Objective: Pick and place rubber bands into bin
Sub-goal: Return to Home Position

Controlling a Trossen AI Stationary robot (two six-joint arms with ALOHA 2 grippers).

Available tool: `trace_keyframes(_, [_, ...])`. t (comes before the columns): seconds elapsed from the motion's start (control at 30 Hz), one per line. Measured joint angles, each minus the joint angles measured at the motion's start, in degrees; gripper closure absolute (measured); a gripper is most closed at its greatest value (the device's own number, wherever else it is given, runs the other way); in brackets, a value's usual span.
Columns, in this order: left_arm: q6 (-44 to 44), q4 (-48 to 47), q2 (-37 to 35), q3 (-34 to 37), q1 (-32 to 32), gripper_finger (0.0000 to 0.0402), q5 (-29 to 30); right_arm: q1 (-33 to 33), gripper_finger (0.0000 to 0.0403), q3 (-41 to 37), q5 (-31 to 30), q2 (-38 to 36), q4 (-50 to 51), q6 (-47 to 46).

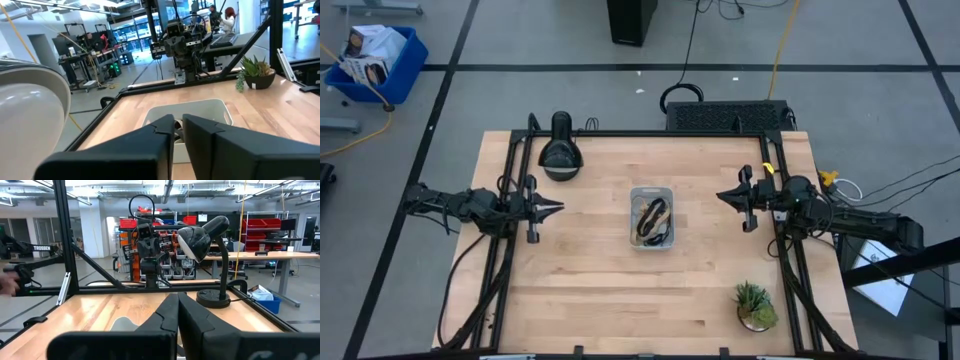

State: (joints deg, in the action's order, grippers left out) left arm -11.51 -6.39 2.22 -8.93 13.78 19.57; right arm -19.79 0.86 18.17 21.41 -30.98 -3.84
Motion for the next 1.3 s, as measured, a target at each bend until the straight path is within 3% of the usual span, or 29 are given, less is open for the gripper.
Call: trace_keyframes(1.3, [-0.2, 0.0, 0.0, 0.0, 0.0, 0.035, 0.0, 0.0, 0.0403, -0.1, 0.0, 0.0, 0.0, 0.0])
